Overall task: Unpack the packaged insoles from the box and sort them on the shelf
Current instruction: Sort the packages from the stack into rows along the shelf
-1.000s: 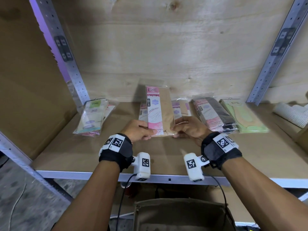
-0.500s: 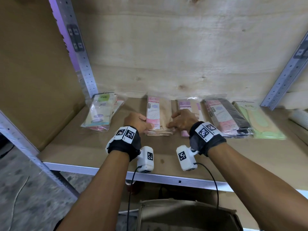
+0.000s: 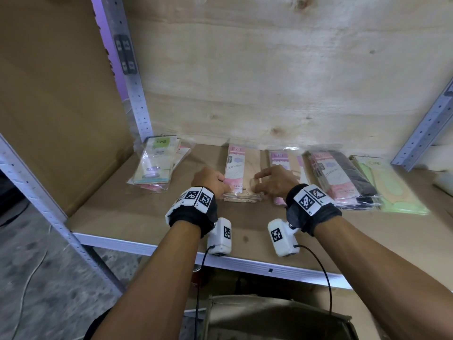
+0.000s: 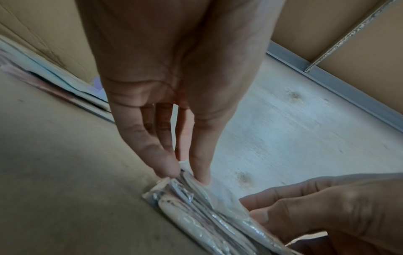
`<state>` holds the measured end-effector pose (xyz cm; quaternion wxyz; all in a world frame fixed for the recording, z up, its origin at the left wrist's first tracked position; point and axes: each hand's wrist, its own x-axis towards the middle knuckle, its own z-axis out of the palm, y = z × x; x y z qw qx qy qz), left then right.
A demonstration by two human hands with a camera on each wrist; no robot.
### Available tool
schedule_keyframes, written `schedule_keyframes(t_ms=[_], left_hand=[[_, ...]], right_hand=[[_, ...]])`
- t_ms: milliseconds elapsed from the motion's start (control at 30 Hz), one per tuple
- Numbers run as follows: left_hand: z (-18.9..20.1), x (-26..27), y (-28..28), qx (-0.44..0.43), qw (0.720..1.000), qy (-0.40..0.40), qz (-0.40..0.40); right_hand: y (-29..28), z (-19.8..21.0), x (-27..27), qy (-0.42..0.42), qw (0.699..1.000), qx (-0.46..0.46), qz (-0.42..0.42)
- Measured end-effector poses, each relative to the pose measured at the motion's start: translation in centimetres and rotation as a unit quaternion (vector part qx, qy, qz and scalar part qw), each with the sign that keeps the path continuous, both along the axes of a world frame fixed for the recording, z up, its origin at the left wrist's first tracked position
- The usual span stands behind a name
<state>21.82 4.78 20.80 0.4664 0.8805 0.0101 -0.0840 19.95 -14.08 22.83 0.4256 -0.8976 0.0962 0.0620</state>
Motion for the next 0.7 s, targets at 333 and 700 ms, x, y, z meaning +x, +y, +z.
schedule_keyframes(t_ms=[333,700], left_hand=[[0.6,-0.7,0.9,0.034,0.999,-0.031,-0.013],[2.9,0.7,9.2,0.000,0.982,-0.096,0.162]], right_hand=[[0.5,0.7,0.0,0.002,0.994,-0.111,0.024],[6.4,3.7,1.1,-0.157,0.979,-0.103,0.086]])
